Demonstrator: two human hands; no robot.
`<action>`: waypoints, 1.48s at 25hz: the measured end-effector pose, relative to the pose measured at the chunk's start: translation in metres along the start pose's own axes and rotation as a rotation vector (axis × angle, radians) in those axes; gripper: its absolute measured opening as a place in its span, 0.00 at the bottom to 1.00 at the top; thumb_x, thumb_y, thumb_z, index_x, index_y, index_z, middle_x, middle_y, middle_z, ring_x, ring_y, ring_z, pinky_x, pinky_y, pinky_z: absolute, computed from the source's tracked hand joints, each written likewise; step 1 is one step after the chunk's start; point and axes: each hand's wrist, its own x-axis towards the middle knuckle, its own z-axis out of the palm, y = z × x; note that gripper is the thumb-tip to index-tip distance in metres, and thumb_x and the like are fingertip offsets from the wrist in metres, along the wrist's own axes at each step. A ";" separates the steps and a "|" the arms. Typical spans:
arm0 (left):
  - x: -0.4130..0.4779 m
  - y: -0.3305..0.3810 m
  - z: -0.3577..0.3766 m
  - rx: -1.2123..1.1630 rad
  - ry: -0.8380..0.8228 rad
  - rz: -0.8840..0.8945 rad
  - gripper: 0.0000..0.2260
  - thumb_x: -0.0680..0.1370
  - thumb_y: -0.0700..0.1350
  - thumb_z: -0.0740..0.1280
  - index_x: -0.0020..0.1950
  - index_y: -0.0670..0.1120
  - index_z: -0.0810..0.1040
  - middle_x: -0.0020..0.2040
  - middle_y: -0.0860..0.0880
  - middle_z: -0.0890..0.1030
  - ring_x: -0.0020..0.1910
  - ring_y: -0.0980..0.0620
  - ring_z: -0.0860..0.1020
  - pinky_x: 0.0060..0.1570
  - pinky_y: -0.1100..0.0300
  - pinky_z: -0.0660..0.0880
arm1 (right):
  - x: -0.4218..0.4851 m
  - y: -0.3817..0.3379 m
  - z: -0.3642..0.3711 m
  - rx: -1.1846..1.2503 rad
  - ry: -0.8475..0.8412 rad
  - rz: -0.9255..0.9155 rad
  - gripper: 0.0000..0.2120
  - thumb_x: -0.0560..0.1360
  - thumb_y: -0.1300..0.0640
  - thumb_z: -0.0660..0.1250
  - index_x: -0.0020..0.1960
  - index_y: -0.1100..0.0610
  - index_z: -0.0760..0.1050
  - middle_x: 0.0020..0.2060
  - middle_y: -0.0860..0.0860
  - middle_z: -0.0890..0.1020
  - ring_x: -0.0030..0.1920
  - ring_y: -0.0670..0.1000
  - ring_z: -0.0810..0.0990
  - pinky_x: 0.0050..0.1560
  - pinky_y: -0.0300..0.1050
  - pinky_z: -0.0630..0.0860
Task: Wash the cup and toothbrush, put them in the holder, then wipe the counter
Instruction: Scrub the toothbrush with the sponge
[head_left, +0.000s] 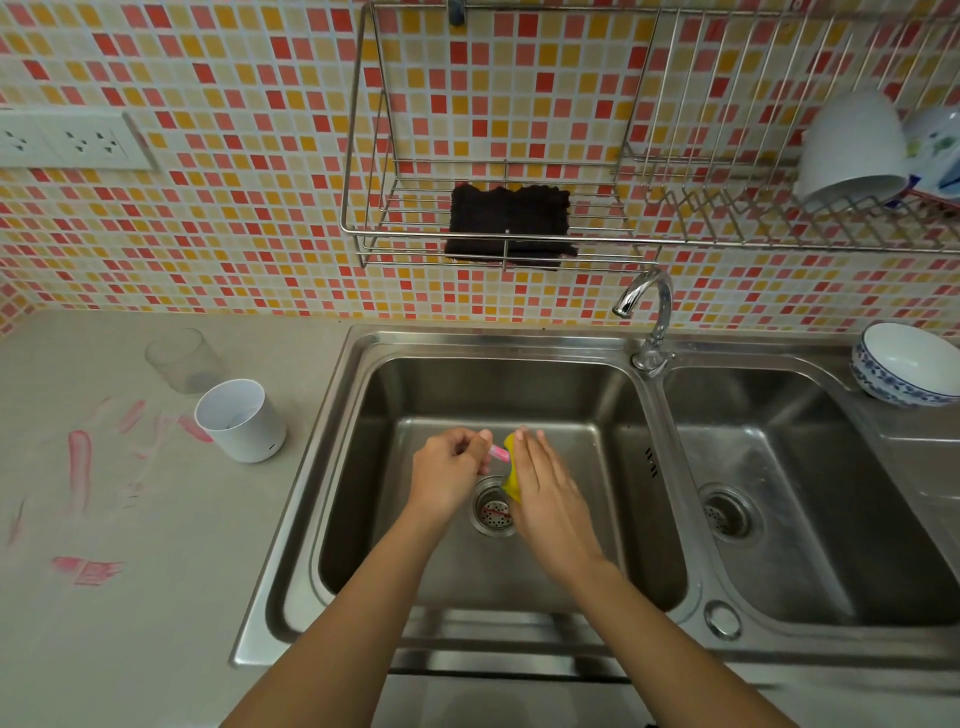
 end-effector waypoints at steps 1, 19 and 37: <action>0.000 0.001 0.000 0.008 -0.005 -0.003 0.11 0.78 0.48 0.65 0.38 0.47 0.81 0.31 0.50 0.80 0.32 0.55 0.77 0.45 0.56 0.76 | -0.003 -0.001 0.000 0.025 0.002 -0.020 0.46 0.55 0.62 0.80 0.68 0.63 0.62 0.64 0.59 0.76 0.64 0.58 0.75 0.59 0.46 0.74; 0.000 -0.002 0.007 0.043 -0.019 -0.033 0.11 0.77 0.47 0.66 0.39 0.45 0.83 0.31 0.49 0.80 0.33 0.54 0.77 0.47 0.54 0.77 | -0.017 0.010 0.006 0.141 0.011 -0.066 0.43 0.60 0.64 0.78 0.70 0.63 0.62 0.68 0.58 0.71 0.69 0.56 0.68 0.66 0.40 0.63; 0.050 0.018 0.082 0.159 -0.024 0.005 0.10 0.78 0.46 0.64 0.37 0.48 0.77 0.32 0.48 0.80 0.34 0.50 0.78 0.44 0.56 0.76 | 0.060 0.202 0.029 0.502 -0.154 0.716 0.13 0.75 0.54 0.66 0.53 0.63 0.78 0.67 0.66 0.69 0.75 0.58 0.53 0.70 0.37 0.50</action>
